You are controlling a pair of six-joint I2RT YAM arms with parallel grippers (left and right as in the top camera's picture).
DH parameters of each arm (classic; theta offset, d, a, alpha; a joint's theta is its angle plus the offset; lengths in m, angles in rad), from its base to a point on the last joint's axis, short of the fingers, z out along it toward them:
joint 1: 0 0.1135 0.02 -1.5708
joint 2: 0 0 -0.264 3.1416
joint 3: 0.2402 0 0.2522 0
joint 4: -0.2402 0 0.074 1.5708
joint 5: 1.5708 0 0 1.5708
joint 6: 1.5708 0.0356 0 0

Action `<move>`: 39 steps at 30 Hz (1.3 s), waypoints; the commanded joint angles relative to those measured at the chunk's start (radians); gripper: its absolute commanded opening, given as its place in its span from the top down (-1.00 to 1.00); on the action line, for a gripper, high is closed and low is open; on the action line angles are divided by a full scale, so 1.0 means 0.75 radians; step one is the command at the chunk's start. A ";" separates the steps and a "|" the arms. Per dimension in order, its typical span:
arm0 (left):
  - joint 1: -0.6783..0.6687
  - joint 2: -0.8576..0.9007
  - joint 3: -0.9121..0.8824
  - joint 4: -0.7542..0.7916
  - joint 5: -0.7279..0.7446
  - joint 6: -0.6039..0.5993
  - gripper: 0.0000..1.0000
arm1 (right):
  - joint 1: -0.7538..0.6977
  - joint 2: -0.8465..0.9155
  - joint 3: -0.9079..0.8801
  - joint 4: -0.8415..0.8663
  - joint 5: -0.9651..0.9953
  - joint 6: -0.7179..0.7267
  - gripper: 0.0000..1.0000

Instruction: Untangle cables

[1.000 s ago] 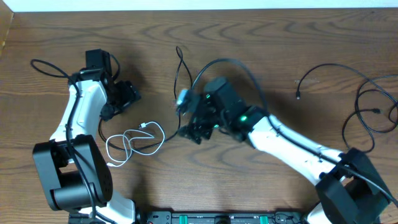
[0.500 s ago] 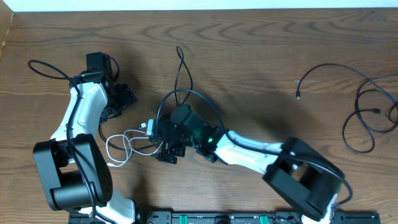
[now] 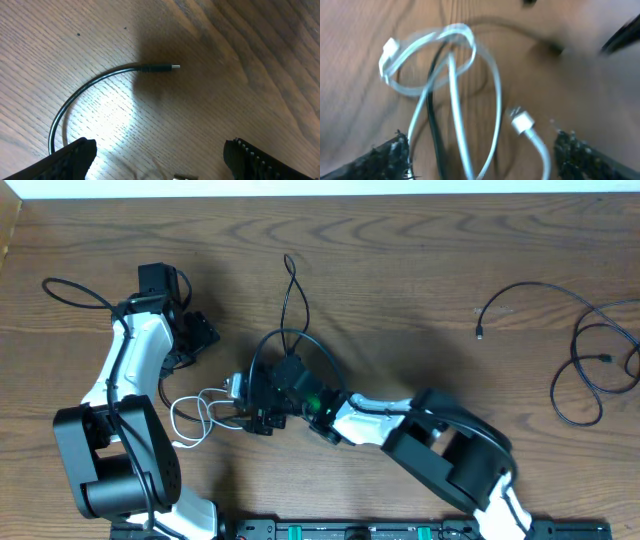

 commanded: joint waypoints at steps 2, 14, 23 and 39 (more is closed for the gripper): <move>0.003 -0.007 -0.014 -0.004 -0.008 -0.016 -0.72 | 0.001 0.040 0.000 0.002 0.008 -0.006 -0.19; 0.003 -0.007 -0.014 0.003 -0.008 -0.016 -0.74 | -0.005 -0.044 0.001 0.064 0.008 0.125 0.98; 0.003 -0.007 -0.014 0.012 -0.008 -0.016 -0.74 | -0.010 -0.387 0.001 -0.010 0.009 0.184 0.98; 0.003 -0.007 -0.014 0.012 -0.008 -0.016 -0.74 | -0.141 -0.896 0.001 -0.243 0.018 0.169 0.98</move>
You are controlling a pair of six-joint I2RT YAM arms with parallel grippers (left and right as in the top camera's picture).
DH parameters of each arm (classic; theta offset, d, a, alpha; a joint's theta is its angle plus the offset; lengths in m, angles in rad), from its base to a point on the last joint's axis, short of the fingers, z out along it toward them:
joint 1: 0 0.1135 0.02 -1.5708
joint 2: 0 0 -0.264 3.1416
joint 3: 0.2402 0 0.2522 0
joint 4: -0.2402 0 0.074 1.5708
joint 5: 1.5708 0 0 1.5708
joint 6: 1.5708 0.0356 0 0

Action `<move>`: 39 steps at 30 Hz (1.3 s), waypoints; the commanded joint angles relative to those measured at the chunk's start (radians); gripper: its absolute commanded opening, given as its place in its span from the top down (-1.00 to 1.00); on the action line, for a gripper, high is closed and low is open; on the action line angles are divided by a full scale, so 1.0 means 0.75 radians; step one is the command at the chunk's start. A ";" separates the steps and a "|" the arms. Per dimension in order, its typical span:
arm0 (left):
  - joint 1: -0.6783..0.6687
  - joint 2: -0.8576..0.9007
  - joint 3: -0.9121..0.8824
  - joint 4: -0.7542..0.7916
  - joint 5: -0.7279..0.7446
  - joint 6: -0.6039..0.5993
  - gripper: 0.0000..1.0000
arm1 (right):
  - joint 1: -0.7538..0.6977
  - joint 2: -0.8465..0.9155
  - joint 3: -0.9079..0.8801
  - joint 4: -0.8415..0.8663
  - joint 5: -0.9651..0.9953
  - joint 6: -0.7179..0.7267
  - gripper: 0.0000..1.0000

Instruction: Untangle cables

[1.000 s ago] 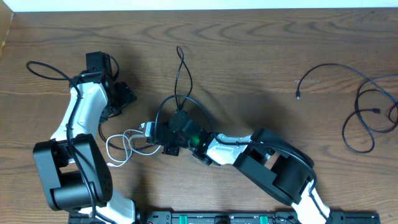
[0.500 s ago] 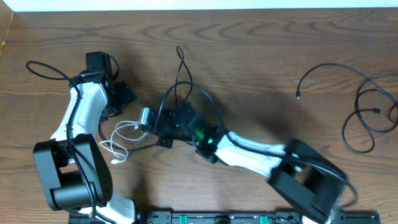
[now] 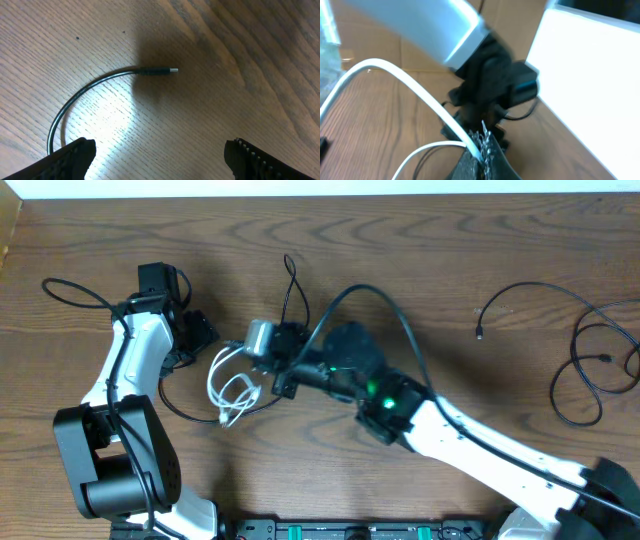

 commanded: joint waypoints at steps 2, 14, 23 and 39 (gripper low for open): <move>0.003 -0.007 -0.013 -0.003 -0.009 -0.012 -0.74 | -0.076 -0.150 0.006 -0.077 0.002 0.014 0.98; 0.003 -0.007 -0.013 -0.003 -0.009 -0.012 -0.74 | -0.352 -0.173 0.005 -0.396 0.092 0.016 0.98; 0.003 -0.007 -0.013 -0.003 -0.009 -0.012 -0.74 | -0.513 0.003 0.005 -0.577 0.398 0.064 0.98; 0.003 -0.007 -0.013 -0.003 -0.008 -0.013 -0.74 | -0.912 0.468 0.005 -0.580 0.740 0.864 0.98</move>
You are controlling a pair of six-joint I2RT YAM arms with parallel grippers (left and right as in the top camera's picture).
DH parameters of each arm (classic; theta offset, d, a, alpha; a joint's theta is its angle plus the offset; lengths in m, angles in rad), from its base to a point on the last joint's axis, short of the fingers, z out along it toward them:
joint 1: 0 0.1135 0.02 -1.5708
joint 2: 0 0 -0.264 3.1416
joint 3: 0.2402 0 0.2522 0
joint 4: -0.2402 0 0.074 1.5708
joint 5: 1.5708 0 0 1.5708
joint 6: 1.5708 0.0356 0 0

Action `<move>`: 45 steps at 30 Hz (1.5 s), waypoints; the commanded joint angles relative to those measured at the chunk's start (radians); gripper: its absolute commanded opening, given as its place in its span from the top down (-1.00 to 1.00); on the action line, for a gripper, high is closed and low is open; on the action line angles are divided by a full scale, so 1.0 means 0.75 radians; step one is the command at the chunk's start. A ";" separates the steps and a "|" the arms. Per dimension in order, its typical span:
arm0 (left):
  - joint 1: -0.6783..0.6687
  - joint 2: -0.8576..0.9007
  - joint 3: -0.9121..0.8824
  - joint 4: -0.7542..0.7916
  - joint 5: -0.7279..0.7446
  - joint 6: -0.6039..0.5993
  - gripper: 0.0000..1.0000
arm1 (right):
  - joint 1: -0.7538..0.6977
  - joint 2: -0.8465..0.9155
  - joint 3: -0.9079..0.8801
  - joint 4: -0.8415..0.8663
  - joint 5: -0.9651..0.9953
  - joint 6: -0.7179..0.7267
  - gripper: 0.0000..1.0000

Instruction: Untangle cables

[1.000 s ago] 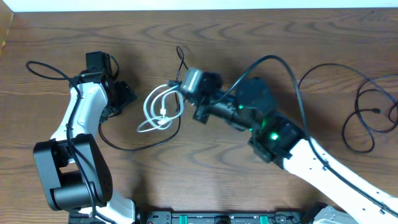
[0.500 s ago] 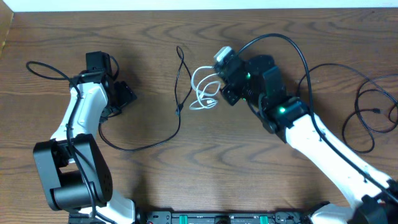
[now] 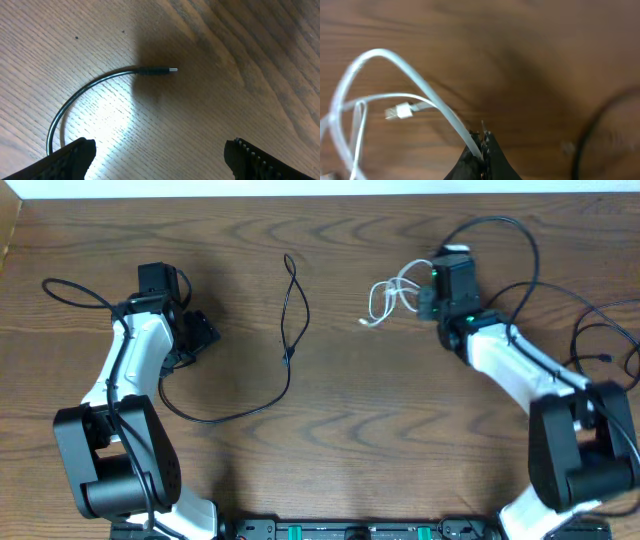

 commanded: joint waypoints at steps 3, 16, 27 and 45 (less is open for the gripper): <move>0.003 -0.007 -0.013 -0.003 -0.011 -0.012 -0.74 | -0.097 0.178 0.005 -0.007 -0.165 0.234 0.98; 0.003 -0.007 -0.013 -0.003 -0.011 -0.012 -0.74 | -0.188 0.059 0.011 -0.102 -0.397 0.228 -0.50; 0.003 -0.007 -0.013 -0.003 -0.011 -0.013 -0.73 | -0.139 -0.346 0.011 -0.109 -0.393 0.224 -0.99; 0.003 -0.007 -0.013 -0.003 -0.007 -0.028 -0.74 | 0.044 0.233 0.009 0.098 -0.370 -0.317 0.98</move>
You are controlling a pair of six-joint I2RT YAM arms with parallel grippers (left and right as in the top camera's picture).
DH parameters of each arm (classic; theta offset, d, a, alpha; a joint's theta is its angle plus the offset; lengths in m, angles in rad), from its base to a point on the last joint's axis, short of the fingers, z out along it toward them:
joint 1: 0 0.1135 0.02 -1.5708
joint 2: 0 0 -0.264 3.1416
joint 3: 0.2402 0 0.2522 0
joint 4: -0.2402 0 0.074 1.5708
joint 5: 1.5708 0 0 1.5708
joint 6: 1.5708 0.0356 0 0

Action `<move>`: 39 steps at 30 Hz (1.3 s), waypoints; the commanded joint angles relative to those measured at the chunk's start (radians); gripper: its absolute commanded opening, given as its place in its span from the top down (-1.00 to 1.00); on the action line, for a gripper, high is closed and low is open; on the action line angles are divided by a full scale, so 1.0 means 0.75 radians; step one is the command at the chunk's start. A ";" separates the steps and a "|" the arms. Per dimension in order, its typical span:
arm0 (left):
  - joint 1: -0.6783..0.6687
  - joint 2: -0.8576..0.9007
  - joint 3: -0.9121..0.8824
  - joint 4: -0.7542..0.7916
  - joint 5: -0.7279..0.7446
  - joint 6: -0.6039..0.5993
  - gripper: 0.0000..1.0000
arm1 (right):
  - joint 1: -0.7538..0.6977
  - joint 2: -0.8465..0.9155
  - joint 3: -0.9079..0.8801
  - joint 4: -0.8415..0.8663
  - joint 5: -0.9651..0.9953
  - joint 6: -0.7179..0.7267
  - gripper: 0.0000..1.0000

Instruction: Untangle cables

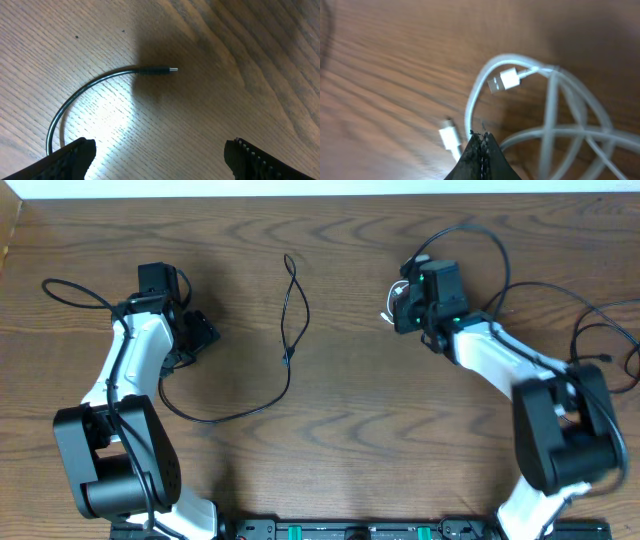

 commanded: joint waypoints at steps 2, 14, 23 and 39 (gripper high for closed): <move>0.003 -0.007 -0.013 -0.004 -0.007 -0.022 -0.74 | -0.044 0.169 -0.002 0.043 0.162 -0.078 0.98; 0.003 -0.007 -0.013 -0.003 -0.007 -0.052 -0.74 | -0.269 0.306 -0.001 0.120 0.457 -0.080 0.99; 0.003 -0.007 -0.013 -0.004 -0.007 -0.052 -0.74 | -0.388 0.299 0.005 0.115 0.409 -0.148 0.98; 0.003 -0.007 -0.013 -0.004 -0.007 -0.052 -0.74 | -0.329 -0.270 0.042 0.009 0.277 -0.128 -0.99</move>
